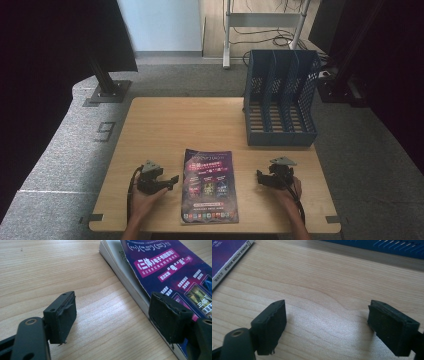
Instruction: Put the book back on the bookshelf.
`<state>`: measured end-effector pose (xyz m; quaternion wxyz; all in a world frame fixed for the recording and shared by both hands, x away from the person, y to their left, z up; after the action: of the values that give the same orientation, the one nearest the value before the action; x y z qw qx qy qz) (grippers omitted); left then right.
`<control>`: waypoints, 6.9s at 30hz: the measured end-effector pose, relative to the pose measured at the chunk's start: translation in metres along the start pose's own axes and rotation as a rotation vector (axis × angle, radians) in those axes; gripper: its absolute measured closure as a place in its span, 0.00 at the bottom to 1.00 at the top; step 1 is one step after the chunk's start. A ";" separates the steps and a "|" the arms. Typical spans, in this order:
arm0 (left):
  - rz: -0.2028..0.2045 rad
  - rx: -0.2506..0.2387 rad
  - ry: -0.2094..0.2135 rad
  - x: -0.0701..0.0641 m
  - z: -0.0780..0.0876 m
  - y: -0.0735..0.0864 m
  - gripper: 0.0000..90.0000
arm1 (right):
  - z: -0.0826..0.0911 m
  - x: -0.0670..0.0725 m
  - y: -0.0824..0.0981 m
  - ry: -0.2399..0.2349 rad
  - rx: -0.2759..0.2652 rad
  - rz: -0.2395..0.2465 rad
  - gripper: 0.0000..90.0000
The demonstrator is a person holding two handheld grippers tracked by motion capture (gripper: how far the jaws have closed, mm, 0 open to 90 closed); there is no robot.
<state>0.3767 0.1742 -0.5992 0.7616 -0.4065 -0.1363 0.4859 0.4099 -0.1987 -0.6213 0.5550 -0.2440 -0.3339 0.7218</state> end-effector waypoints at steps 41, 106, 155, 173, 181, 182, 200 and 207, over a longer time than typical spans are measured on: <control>0.009 -0.008 0.060 -0.019 -0.004 -0.006 0.24 | 0.014 0.092 -0.033 -0.234 -0.142 0.088 0.26; -0.008 -0.022 0.040 -0.035 -0.019 -0.022 0.23 | -0.029 0.135 -0.030 -0.321 -0.036 0.115 0.29; 0.008 0.042 -0.021 -0.044 -0.061 -0.028 0.23 | -0.029 0.135 -0.029 -0.311 -0.046 0.117 0.29; 0.012 -0.002 0.145 -0.073 -0.055 -0.040 0.34 | -0.029 0.135 -0.029 -0.303 -0.046 0.112 0.29; 0.000 0.017 0.109 -0.064 -0.060 -0.040 0.43 | -0.029 0.135 -0.030 -0.306 -0.046 0.116 0.29; -0.005 0.020 0.106 -0.064 -0.061 -0.041 0.44 | -0.029 0.135 -0.030 -0.306 -0.046 0.116 0.29; -0.062 0.049 0.071 -0.064 -0.075 -0.040 0.67 | -0.029 0.135 -0.030 -0.307 -0.046 0.115 0.29; -0.042 -0.007 0.088 -0.065 -0.073 -0.042 0.83 | -0.030 0.135 -0.030 -0.310 -0.045 0.117 0.29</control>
<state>0.4154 0.0754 -0.6018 0.7754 -0.4274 -0.1128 0.4510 0.4146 -0.0579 -0.6159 0.4481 -0.1613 -0.4167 0.7743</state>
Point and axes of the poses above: each handheld gripper's, and its own axes: z roughly backward along the jaws, y roughly out of its underside, x roughly to its left, the point moved 10 cm from there along -z, roughly forward along the jaws, and after that the axes turned 2 degrees about -x, right-handed, at the moved point
